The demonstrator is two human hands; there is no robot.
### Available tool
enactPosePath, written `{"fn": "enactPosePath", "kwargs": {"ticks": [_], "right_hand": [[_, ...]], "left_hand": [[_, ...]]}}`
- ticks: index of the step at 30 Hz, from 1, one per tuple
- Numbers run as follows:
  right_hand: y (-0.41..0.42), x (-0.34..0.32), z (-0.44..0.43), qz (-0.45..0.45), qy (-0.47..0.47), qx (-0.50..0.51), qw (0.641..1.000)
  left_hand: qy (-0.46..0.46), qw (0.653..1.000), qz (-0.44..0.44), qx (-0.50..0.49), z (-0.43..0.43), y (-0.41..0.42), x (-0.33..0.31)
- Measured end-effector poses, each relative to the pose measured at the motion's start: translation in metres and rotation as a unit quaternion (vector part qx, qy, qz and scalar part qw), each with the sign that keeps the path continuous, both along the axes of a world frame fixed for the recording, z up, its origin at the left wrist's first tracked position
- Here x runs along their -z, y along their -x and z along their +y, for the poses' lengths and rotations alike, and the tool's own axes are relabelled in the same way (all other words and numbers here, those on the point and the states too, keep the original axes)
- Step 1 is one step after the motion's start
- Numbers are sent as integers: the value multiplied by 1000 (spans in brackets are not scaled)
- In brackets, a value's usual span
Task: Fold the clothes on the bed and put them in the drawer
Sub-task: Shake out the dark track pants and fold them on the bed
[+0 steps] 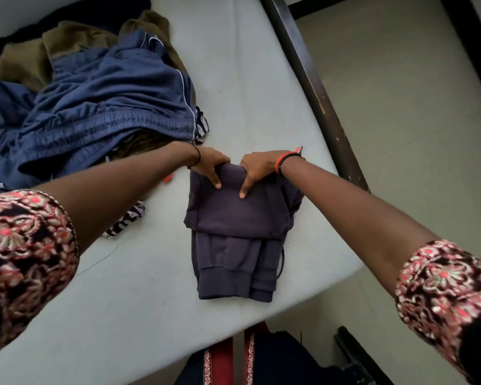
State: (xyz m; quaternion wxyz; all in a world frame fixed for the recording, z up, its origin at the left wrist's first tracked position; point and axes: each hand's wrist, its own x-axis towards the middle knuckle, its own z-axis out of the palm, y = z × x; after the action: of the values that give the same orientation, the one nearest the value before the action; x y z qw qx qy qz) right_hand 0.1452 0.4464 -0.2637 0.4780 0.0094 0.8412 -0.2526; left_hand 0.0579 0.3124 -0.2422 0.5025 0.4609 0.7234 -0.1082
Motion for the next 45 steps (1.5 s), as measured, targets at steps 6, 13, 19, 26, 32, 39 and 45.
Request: {"fn": "enactPosePath", "kwargs": {"ticks": [6, 13, 19, 26, 32, 39, 45], "right_hand": [[-22, -9, 42, -102, -57, -41, 992], [-51, -9, 80, -300, -84, -37, 950], [-95, -36, 115, -100, -111, 171, 974], [-52, -28, 47, 37, 14, 507, 861], [-64, -9, 45, -12, 175, 685, 707], [-85, 2, 62, 226, -27, 537, 812], [-26, -6, 56, 25, 65, 215, 974]], "left_hand": [[-39, 999, 2, -11, -8, -1, 0], [-59, 998, 12, -18, -15, -3, -2], [-76, 992, 10, -104, -50, 7, 3], [-70, 989, -6, -128, -37, 3, 0], [-88, 982, 12, -164, -49, 6, 7], [-72, 979, 28, -190, -49, 11, 15], [-32, 984, 19, -177, -42, 13, 13]]}}
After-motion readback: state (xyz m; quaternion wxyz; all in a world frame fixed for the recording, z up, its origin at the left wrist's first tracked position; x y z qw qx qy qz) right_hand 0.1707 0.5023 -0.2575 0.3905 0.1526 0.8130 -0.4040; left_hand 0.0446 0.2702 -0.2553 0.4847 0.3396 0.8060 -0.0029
